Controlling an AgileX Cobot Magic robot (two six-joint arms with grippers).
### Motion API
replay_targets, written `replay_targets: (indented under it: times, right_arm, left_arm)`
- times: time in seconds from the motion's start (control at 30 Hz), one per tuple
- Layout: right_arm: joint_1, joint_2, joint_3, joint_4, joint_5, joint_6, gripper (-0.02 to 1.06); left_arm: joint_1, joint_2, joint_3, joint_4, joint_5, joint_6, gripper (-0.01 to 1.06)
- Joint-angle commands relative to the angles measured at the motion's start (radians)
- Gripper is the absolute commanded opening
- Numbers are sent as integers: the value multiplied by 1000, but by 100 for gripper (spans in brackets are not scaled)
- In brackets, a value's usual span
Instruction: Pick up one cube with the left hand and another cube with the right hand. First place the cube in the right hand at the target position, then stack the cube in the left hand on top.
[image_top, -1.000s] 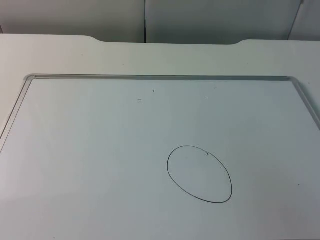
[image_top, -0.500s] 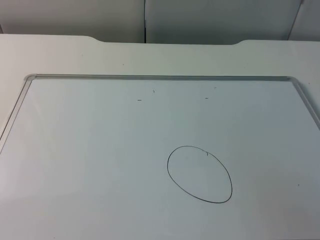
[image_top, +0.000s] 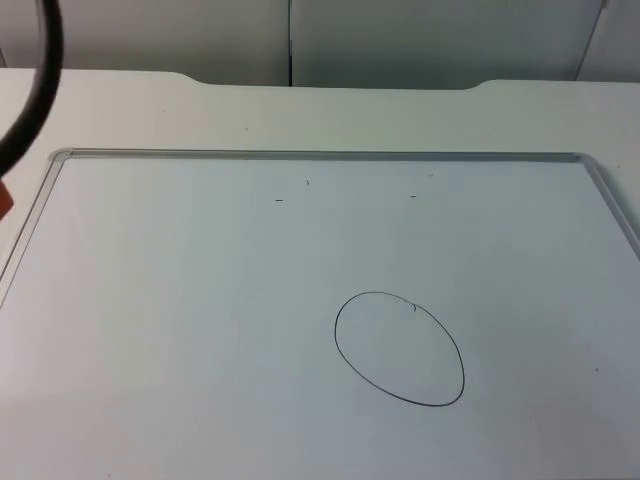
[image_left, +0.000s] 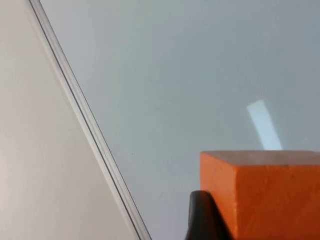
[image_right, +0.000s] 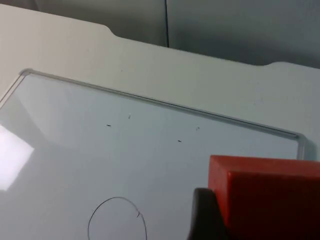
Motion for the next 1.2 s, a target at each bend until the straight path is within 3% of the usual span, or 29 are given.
replay_targets:
  times: [0.0, 0.17, 0.3, 0.53, 0.7, 0.87, 1.17]
  right_arm:
    - [5, 7, 5, 59, 28, -67, 0]
    - [5, 70, 5, 130, 80, -128, 0]
    - [5, 190, 5, 240, 108, -219, 0]
    - [13, 349, 5, 256, 93, -230, 0]
    - [127, 474, 5, 181, 8, -154, 0]
    - [285, 611, 5, 23, -83, 11, 0]
    - [332, 774, 5, -25, -167, 100, 0]
  left_arm:
    - [-5, -15, 3, -17, 13, -5, 21]
    - [-5, -15, 3, -42, 13, -5, 21]
    - [-5, -15, 3, -55, 17, 4, 21]
    - [-5, -15, 3, -64, 13, 4, 21]
    - [-5, -15, 3, -71, 9, 4, 21]
    - [-5, -15, 3, -78, 9, 4, 21]
    - [-5, -15, 3, -100, 9, 4, 21]
